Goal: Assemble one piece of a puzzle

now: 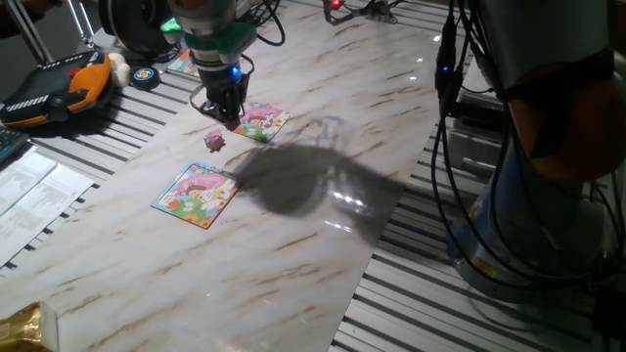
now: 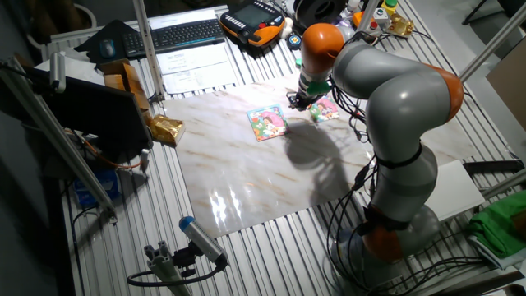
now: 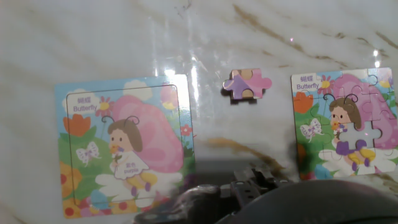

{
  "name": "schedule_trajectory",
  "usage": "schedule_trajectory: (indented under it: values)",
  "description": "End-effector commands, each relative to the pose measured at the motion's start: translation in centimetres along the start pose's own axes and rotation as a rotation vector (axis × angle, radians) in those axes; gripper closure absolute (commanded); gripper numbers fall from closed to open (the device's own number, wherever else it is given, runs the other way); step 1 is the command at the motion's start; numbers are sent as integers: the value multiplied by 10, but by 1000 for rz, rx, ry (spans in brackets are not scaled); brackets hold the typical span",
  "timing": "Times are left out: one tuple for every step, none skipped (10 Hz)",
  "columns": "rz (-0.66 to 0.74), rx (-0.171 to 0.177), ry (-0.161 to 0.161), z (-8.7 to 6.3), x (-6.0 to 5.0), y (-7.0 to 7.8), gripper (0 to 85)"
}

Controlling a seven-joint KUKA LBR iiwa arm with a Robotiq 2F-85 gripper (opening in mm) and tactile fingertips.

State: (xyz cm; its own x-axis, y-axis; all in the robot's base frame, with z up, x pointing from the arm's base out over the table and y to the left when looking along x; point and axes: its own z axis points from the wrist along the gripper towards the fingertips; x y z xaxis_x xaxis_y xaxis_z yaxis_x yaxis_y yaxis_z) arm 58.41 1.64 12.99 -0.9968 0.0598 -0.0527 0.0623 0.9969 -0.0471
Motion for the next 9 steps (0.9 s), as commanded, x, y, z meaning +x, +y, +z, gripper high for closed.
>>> schedule_trajectory:
  values:
    - [-3,-3,-4,2,-3,-2,843]
    - [-1,-14,-11,4,-6,-3,843]
    - [6,-33,-15,6,-11,-4,833]
    - [10,-39,-19,6,-15,-3,793]
    - [8,-30,-13,5,-20,-2,707]
    - [7,-19,-8,5,-24,-2,627]
    - [8,-28,-7,9,-26,-3,550]
    - [6,-24,-17,13,-27,-1,483]
    - [5,-15,-23,17,-30,1,427]
